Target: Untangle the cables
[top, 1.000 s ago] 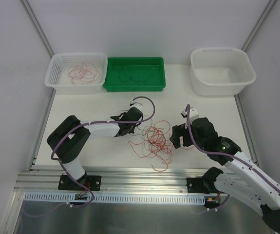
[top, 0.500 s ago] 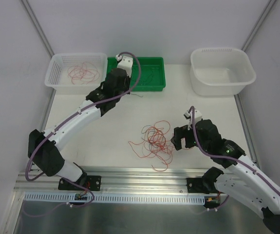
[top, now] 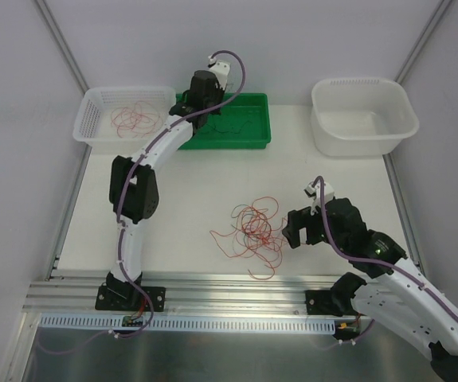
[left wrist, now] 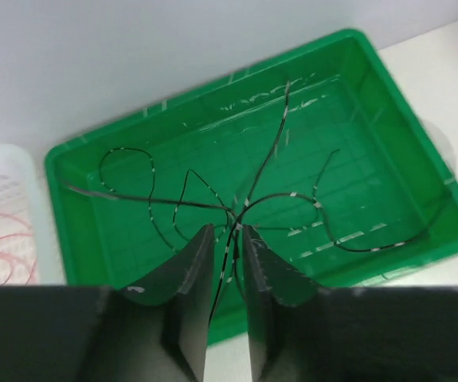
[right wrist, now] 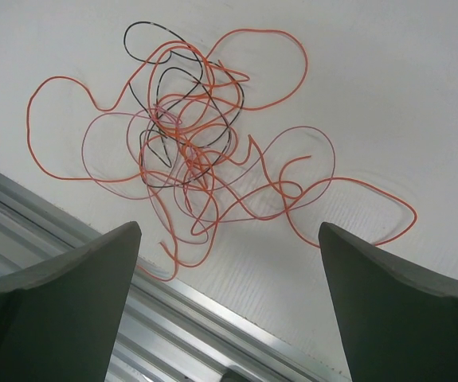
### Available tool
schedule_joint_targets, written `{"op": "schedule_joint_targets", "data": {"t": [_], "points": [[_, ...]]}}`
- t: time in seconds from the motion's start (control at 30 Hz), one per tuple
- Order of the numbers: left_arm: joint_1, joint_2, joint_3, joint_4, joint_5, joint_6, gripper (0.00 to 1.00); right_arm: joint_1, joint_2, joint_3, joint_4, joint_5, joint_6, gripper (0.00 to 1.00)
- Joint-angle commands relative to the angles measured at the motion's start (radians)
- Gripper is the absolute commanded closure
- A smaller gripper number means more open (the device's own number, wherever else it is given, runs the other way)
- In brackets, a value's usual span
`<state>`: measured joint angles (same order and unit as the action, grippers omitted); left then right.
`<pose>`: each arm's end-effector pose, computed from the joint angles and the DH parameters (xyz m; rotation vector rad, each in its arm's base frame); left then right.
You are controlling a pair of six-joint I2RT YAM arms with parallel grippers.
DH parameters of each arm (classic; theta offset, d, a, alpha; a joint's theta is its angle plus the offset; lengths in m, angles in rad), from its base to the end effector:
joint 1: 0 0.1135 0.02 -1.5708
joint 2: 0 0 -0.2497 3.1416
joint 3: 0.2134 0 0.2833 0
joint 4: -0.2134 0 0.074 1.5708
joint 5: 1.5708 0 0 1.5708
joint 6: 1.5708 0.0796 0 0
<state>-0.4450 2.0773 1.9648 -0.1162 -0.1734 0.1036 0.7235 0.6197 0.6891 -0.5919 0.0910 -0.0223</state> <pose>0.5217 -0.2336 0.3258 0.3665 1.7591 -0.0882 0.1709 0.1413 0.2611 -0.7160 1.9825 0.3283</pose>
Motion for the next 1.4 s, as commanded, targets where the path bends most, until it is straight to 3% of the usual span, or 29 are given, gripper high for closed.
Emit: {"op": "schedule_joint_targets", "data": {"t": [0.0,0.07,0.1,0.2,0.33,0.67,0.83,0.93,1.07,1.3,1.37], "points": [[0.049,0.153,0.164,0.010,0.098,0.039,0.78,-0.001,-0.006,0.012,-0.016,0.010,0.018,0.00],[0.072,0.222,0.207,0.016,0.130,0.038,0.59,-0.001,0.003,0.009,-0.019,0.007,0.021,0.00],[0.077,0.231,0.230,0.021,0.150,0.038,0.37,-0.001,0.006,0.009,-0.022,0.009,0.019,0.00],[0.083,0.212,0.194,0.026,0.172,0.030,0.12,-0.001,0.008,0.009,-0.023,0.010,0.019,0.00],[0.081,0.060,0.014,0.044,0.218,-0.031,0.01,-0.001,-0.001,0.013,-0.022,0.012,0.053,0.00],[-0.086,-0.552,-0.701,0.044,0.262,-0.248,0.02,-0.001,0.048,0.044,-0.025,0.000,0.130,0.00],[-0.236,-0.700,-0.901,0.046,0.282,-0.150,0.05,0.001,0.092,0.018,0.027,-0.052,0.177,0.01],[-0.274,-0.721,-0.986,0.046,0.385,-0.036,0.05,0.010,0.107,-0.009,0.072,-0.082,0.205,0.02],[-0.278,-0.706,-1.040,0.052,0.422,0.077,0.06,0.045,0.117,-0.025,0.081,-0.079,0.213,0.02],[-0.287,-0.542,-0.975,0.052,0.454,0.091,0.18,0.080,0.123,-0.036,0.067,-0.031,0.223,0.02],[-0.288,-0.491,-0.954,0.052,0.436,0.094,0.27,0.082,0.123,-0.039,0.069,-0.028,0.225,0.02]]}}
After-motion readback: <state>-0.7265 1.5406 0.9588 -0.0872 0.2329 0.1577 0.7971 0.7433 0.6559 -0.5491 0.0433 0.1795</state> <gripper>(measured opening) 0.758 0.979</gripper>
